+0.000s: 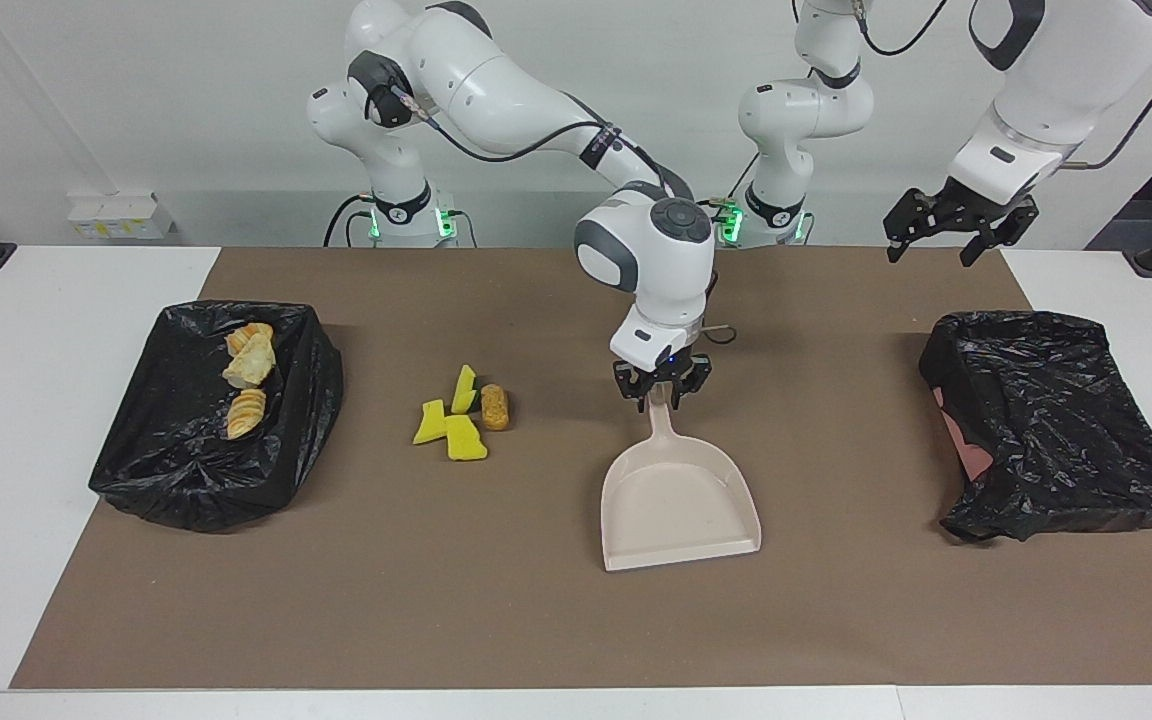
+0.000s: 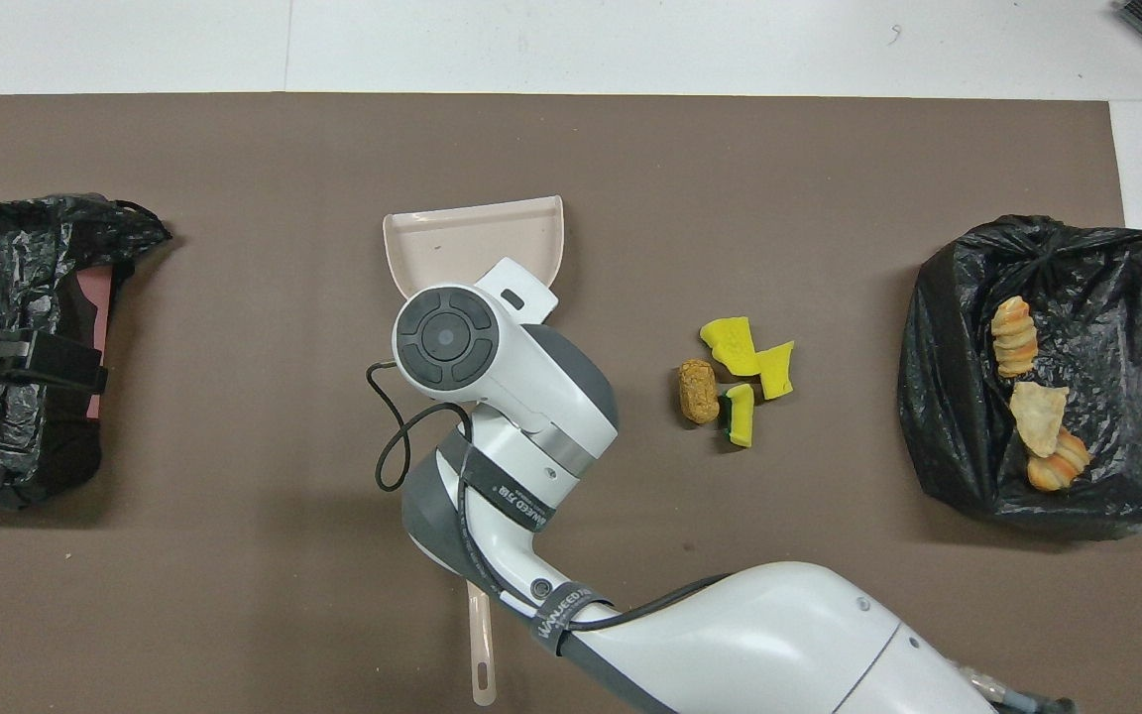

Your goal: Sweep and dump trash in bin

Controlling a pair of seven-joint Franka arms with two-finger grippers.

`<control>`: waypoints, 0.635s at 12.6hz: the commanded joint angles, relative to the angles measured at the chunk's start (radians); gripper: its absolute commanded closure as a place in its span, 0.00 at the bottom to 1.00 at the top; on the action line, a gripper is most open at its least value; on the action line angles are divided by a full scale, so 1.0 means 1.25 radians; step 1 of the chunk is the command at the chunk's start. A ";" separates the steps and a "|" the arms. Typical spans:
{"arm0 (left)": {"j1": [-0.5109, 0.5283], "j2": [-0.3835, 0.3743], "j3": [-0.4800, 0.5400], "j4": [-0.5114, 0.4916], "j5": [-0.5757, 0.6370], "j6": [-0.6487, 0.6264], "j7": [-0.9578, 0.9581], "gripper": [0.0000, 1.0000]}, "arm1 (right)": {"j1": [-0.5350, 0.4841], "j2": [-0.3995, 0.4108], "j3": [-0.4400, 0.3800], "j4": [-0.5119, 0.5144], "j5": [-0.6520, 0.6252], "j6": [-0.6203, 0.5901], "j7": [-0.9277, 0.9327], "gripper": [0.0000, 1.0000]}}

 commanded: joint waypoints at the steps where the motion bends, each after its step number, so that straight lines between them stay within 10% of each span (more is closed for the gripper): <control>1: -0.028 0.054 0.000 0.037 0.015 -0.006 0.006 0.00 | -0.005 -0.113 0.009 -0.099 0.004 -0.014 0.015 0.00; 8: -0.125 0.161 0.002 0.019 0.008 0.177 -0.003 0.00 | 0.064 -0.388 0.012 -0.458 0.184 0.020 0.001 0.00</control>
